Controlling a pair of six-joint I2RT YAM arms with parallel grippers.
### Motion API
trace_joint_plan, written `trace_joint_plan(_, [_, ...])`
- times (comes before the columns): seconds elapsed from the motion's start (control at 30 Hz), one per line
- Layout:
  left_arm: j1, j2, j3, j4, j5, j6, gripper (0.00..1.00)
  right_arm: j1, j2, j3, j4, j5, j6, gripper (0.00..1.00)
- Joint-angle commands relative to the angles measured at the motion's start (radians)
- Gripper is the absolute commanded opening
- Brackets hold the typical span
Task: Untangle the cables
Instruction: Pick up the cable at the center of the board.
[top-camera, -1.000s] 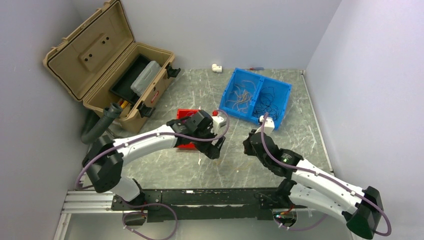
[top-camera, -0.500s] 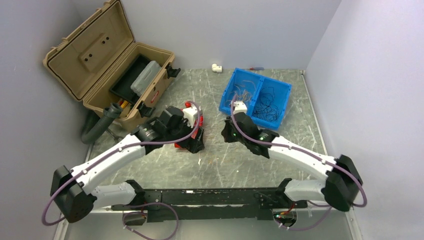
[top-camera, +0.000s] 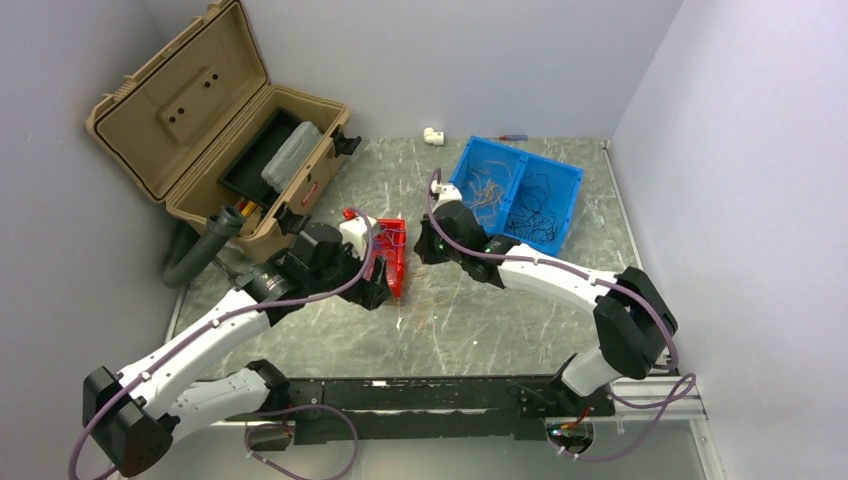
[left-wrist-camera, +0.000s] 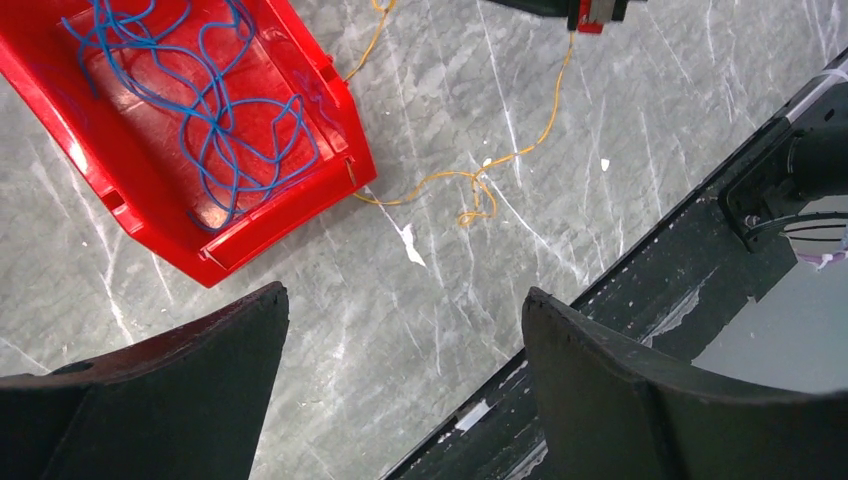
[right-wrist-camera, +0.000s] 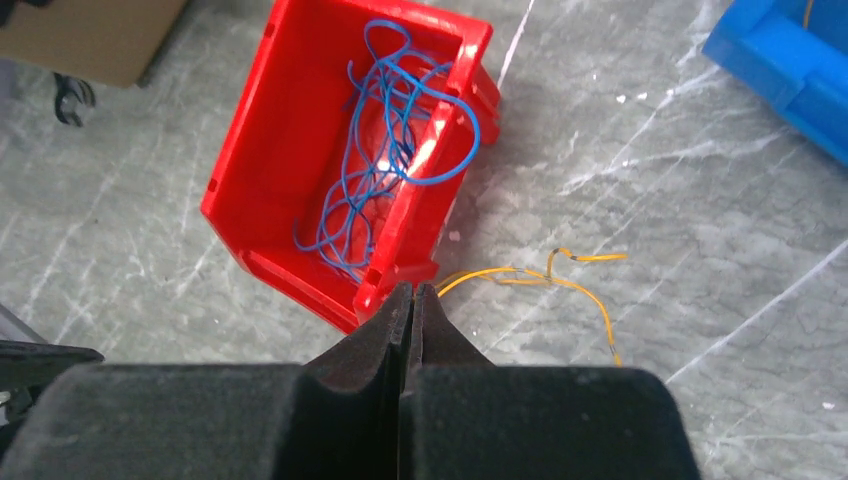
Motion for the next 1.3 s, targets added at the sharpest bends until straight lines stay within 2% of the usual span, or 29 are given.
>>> trace_joint_plan(0.0, [0.011, -0.032, -0.007, 0.026, -0.022, 0.008, 0.89, -0.027, 0.004, 0.057, 0.079, -0.034, -0.011, 0.0])
trace_joint_plan(0.37, [0.025, -0.171, -0.06, 0.058, -0.12, -0.016, 0.9, -0.076, 0.098, 0.117, 0.16, -0.088, -0.025, 0.0])
trace_joint_plan(0.63, [0.028, -0.189, -0.066, 0.037, -0.126, -0.008, 0.9, -0.107, 0.19, 0.169, 0.156, -0.09, -0.013, 0.0])
trace_joint_plan(0.93, [0.029, -0.184, -0.063, 0.036, -0.131, 0.011, 0.9, -0.122, 0.101, 0.145, 0.122, -0.099, -0.018, 0.0])
trace_joint_plan(0.97, [0.029, -0.182, -0.063, 0.038, -0.128, 0.011, 0.9, -0.122, 0.093, 0.145, 0.112, -0.1, -0.021, 0.07])
trace_joint_plan(1.03, [0.029, -0.177, -0.061, 0.04, -0.123, 0.014, 0.9, -0.125, 0.076, 0.139, 0.102, -0.128, -0.033, 0.33])
trace_joint_plan(1.17, [0.029, -0.178, -0.061, 0.031, -0.126, 0.017, 0.9, -0.131, 0.018, 0.135, 0.034, -0.139, -0.036, 0.5])
trace_joint_plan(1.27, [0.03, -0.188, -0.064, 0.025, -0.128, 0.022, 0.91, -0.147, -0.062, 0.107, -0.008, -0.129, -0.035, 0.74])
